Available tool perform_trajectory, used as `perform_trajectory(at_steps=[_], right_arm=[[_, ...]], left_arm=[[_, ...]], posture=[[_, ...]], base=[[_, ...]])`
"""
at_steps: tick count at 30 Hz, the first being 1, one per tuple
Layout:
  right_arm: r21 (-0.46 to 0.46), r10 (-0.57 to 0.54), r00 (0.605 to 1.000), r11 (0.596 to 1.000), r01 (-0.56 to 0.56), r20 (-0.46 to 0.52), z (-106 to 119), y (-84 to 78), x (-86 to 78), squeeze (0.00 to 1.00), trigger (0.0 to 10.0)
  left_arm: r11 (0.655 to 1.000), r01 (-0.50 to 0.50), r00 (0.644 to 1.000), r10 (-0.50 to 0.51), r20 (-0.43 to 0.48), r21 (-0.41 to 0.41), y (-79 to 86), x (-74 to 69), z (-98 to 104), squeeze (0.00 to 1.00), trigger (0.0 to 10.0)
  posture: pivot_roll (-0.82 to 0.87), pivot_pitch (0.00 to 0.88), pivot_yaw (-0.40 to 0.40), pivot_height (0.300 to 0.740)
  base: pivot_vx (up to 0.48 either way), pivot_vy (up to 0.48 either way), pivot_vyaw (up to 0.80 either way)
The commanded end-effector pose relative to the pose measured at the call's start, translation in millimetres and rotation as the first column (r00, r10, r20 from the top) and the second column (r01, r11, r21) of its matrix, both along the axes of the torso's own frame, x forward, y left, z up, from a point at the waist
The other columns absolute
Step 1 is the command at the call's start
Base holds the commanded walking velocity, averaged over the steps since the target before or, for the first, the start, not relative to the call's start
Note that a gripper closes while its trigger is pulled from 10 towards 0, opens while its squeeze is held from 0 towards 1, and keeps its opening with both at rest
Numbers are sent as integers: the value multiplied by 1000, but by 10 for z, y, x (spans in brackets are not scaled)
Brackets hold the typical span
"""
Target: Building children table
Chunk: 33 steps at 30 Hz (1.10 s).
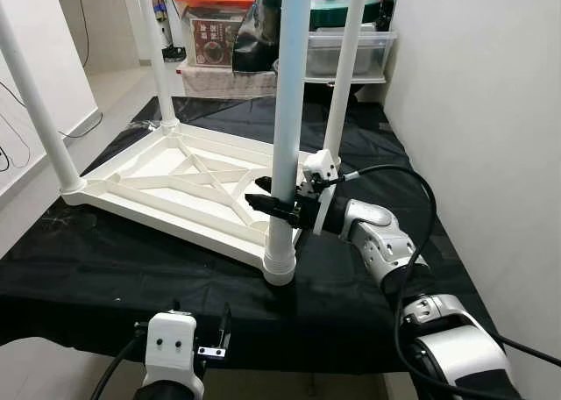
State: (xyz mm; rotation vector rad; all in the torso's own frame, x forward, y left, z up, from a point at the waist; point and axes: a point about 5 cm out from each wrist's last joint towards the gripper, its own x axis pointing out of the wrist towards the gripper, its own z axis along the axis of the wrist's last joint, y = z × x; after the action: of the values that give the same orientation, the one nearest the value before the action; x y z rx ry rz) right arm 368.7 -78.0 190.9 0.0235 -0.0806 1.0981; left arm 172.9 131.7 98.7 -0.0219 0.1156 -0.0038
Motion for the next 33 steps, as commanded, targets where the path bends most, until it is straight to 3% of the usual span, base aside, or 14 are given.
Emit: perform_trajectory(at_steps=[1, 5, 11, 13, 16, 18, 21, 25, 26, 28, 29, 30, 31, 33], right_arm=[[-17, -165, 986, 986, 165, -23, -123, -34, 44, 0, 0], [-60, -412, 911, 910, 410, -21, -206, -132, 120, 0, 0], [-94, -847, 528, 531, 842, -61, -353, -452, 129, 0, 0], [-94, -847, 528, 531, 842, -61, -353, -452, 129, 0, 0], [-85, -929, 363, 369, 926, -79, -343, -497, 71, 0, 0], [-111, -984, 157, 166, 980, -85, -334, -493, 16, 0, 0], [-154, -994, 52, 67, 986, -101, -362, -416, -11, 0, 0], [-151, -992, 35, 54, 987, -125, -363, -290, -18, 0, 0], [-146, -989, 43, 63, 987, -139, -360, -259, -21, 0, 5882], [-147, -988, 40, 62, 987, -149, -354, -235, -35, 0, 5882], [-146, -985, 72, 96, 985, -159, -345, -207, -33, 0, 10000], [-146, -985, 72, 96, 985, -159, -345, -207, -33, 0, 10000], [-77, -964, 205, 220, 972, -172, -267, -124, -41, 0, 10000], [-41, -948, 267, 278, 960, -174, -227, -88, -46, 0, 10000]], left_arm=[[1000, -6, 1000, 6, -5, 14, 18, -7, 2, 0, 10000], [1000, -7, 1000, 7, -2, 17, 24, -4, 11, 0, 10000], [1000, -3, 1000, 2, 10, 23, 27, 31, 30, 0, 10000], [1000, -3, 1000, 2, 10, 23, 27, 31, 30, 0, 10000], [1000, -1, 1000, 1, 15, 23, 24, 47, 37, 0, 10000], [1000, -1, 1000, 0, 17, 23, 22, 59, 40, 0, 10000], [1000, -1, 1000, 1, 18, 24, 21, 68, 40, 0, 10000], [1000, -3, 1000, 3, 20, 26, 21, 71, 43, 0, 10000], [1000, -4, 1000, 4, 20, 26, 23, 71, 43, 0, 10000], [1000, -5, 1000, 5, 19, 26, 25, 72, 43, 0, 10000], [1000, -5, 1000, 5, 18, 25, 28, 71, 41, 0, 10000], [1000, -5, 1000, 5, 18, 25, 28, 71, 41, 0, 10000], [1000, -1, 1000, 0, 16, 23, 28, 73, 37, 0, 10000], [1000, 2, 1000, -2, 12, 24, 27, 74, 31, 0, 10000]], posture=[[56, 0, -49, 740], [52, 0, -46, 740], [48, 1, -37, 740], [48, 1, -37, 740], [48, 1, -37, 740], [44, 0, -34, 740], [46, 0, -32, 740], [51, 0, -37, 740], [52, 0, -36, 740], [52, 0, -36, 740], [51, 0, -35, 740], [51, 0, -35, 740], [51, 0, -35, 740], [51, 0, -35, 740]], base=[[0, 0, 0], [0, 0, 0], [0, 0, 0], [0, 0, 0], [0, 0, 0], [0, 0, 0], [0, 0, 0], [0, 0, 0], [0, 0, 0], [0, 0, 0], [0, 0, 0], [0, 0, 0], [0, 0, 0], [0, 0, 0]])
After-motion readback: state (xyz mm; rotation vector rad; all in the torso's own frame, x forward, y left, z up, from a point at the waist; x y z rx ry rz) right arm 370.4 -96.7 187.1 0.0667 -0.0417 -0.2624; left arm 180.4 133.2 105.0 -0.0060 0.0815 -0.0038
